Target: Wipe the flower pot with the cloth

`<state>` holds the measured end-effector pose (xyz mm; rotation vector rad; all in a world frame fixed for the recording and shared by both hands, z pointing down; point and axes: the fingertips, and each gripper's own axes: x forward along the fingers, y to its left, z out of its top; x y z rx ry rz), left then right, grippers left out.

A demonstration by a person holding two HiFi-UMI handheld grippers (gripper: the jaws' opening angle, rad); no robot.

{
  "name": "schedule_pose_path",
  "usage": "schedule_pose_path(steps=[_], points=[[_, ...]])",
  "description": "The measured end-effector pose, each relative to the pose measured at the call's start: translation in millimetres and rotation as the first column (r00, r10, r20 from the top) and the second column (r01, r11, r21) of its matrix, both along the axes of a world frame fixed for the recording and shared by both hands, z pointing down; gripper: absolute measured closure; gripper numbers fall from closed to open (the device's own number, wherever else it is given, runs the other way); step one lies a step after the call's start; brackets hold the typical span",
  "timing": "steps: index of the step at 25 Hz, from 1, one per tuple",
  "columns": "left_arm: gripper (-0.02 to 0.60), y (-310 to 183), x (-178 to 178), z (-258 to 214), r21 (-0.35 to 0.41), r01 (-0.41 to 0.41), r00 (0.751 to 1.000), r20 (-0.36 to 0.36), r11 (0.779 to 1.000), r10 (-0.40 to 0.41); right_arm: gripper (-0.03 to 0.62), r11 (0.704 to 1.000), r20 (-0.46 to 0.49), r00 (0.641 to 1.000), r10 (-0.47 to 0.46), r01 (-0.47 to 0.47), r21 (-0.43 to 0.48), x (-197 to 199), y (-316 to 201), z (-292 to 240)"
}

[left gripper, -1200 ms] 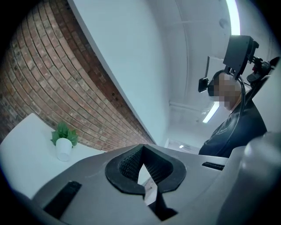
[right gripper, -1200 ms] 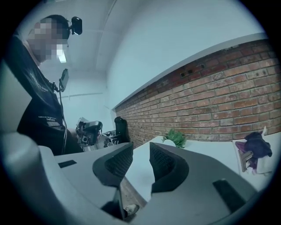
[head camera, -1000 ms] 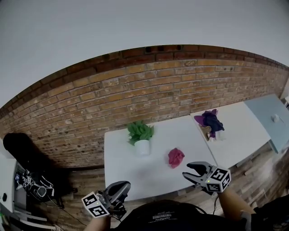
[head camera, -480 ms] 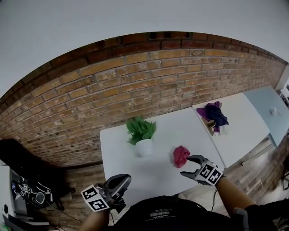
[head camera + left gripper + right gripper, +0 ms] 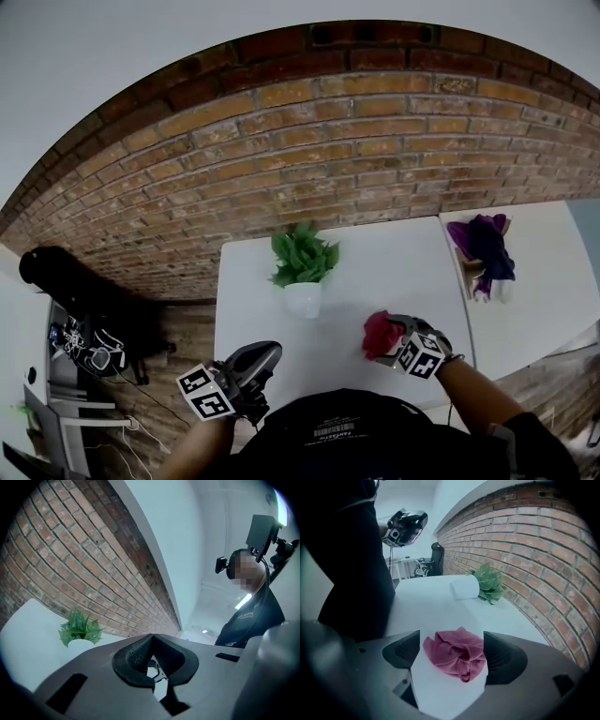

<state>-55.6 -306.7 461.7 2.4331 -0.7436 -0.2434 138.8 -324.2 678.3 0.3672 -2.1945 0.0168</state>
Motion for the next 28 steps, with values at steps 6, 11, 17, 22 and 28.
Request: schedule_pose_path(steps=[6, 11, 17, 22, 28], points=[[0.580, -17, 16, 15, -0.033, -0.009, 0.999, 0.051, 0.999, 0.011, 0.192, 0.997, -0.082, 0.994, -0.074, 0.070, -0.040, 0, -14, 52], [0.580, -39, -10, 39, -0.049, -0.062, 0.995, 0.072, 0.997, 0.065, 0.194, 0.993, -0.093, 0.995, 0.040, -0.051, -0.110, 1, -29, 77], [0.580, -79, -51, 71, 0.015, -0.147, 0.955, 0.261, 0.989, 0.138, 0.287, 0.988, -0.166, 0.982, 0.088, -0.107, -0.108, -2, -37, 78], [0.425, -103, -53, 113, 0.140, -0.285, 0.813, 0.559, 0.948, 0.162, 0.450, 0.988, -0.209, 0.974, 0.092, -0.115, -0.103, 0, -43, 77], [0.199, -121, -30, 169, 0.142, -0.473, 0.603, 0.772, 0.870, 0.202, 0.477, 0.975, -0.166, 0.978, 0.123, -0.150, -0.161, 1, -53, 77]])
